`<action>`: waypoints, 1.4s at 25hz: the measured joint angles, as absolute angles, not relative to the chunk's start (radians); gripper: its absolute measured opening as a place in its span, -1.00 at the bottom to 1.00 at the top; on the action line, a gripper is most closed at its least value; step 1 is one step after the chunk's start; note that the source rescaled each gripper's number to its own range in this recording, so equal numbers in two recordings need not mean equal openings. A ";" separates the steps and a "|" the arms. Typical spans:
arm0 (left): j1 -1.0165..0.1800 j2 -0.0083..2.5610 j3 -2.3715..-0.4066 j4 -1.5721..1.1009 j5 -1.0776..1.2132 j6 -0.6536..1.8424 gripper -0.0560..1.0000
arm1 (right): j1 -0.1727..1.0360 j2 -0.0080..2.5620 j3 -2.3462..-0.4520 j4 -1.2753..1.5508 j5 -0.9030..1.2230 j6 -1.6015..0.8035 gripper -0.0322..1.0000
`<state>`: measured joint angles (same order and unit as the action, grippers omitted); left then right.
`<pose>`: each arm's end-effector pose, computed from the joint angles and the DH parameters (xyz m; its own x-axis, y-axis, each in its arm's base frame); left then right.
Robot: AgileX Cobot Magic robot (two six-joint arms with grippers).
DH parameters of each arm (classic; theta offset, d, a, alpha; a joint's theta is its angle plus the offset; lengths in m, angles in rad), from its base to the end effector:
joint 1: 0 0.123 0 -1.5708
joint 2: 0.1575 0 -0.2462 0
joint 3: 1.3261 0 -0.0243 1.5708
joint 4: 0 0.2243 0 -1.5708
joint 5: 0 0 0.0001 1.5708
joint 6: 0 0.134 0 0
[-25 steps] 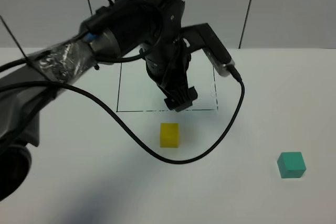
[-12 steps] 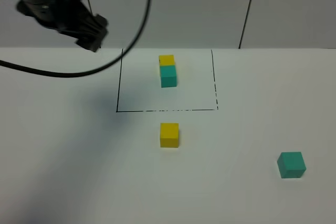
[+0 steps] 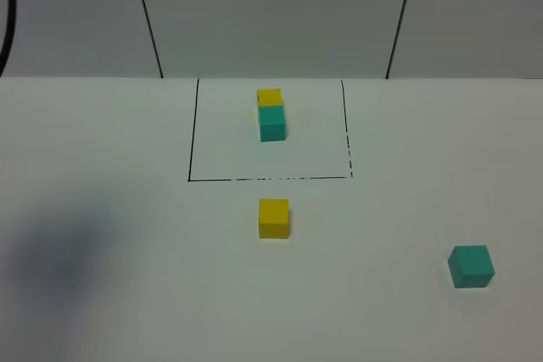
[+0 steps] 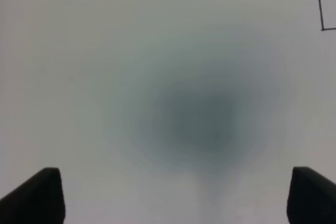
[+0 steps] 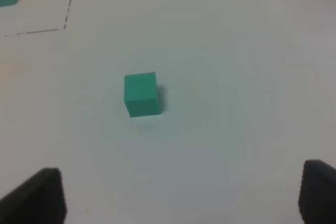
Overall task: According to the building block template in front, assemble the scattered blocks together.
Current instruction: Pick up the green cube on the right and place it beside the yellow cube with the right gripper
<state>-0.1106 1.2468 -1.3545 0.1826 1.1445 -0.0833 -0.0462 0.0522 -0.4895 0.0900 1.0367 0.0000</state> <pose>0.2530 -0.0058 0.3260 -0.8046 0.0823 -0.5881 0.0067 0.9915 0.1297 0.0581 0.0077 0.2423 -0.4885 0.0684 -0.8699 0.0010 0.9970 0.0778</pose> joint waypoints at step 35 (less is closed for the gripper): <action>-0.111 -0.001 -0.508 0.157 1.037 -0.208 0.36 | -0.046 0.052 -0.490 0.090 1.037 0.000 0.64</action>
